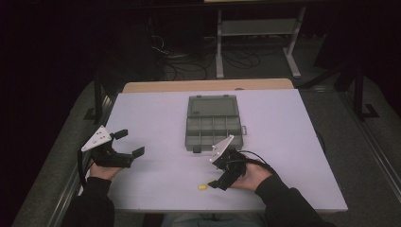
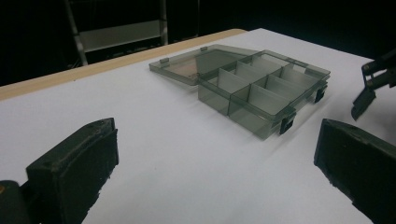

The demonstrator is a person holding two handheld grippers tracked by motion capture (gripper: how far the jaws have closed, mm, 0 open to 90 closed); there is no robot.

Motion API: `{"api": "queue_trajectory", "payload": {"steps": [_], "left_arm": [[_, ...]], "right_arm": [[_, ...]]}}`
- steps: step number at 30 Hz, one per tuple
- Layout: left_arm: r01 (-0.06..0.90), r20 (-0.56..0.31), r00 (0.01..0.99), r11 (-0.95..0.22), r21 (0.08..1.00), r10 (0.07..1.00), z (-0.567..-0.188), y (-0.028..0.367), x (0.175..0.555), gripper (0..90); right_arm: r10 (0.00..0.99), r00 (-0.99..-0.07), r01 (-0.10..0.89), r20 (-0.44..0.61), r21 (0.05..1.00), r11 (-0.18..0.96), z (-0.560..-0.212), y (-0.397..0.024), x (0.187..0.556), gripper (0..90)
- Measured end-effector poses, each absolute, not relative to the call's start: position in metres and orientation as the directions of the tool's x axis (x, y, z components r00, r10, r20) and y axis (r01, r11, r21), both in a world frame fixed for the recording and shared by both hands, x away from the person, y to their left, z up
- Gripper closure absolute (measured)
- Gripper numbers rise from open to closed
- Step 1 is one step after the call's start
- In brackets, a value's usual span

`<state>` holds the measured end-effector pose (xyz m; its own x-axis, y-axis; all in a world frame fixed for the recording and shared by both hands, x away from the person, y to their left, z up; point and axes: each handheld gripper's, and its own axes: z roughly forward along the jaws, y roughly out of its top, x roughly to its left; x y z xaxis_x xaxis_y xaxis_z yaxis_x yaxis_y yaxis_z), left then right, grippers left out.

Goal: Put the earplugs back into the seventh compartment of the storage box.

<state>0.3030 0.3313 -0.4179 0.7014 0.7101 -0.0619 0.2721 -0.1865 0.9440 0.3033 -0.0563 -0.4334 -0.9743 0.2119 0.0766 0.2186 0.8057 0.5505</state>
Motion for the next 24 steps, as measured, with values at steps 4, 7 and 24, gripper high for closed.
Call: {"api": "queue_trajectory", "payload": {"steps": [4, 7, 24], "left_arm": [[0.272, -0.062, 0.702, -0.187, 0.944, 0.709, -0.418, 0.331, 0.303, 0.0], [0.272, -0.062, 0.703, -0.188, 0.944, 0.708, -0.418, 0.331, 0.303, 0.0], [0.271, -0.057, 0.706, -0.194, 0.943, 0.706, -0.418, 0.331, 0.303, 0.0]], "right_arm": [[0.197, -0.977, 0.213, 0.087, 0.533, 0.819, -0.438, -0.054, 0.304, 36.9], [0.186, -0.978, 0.207, 0.092, 0.523, 0.827, -0.440, -0.051, 0.303, 43.3], [0.168, -0.981, 0.195, 0.099, 0.491, 0.849, -0.446, -0.045, 0.301, 78.7]]}}
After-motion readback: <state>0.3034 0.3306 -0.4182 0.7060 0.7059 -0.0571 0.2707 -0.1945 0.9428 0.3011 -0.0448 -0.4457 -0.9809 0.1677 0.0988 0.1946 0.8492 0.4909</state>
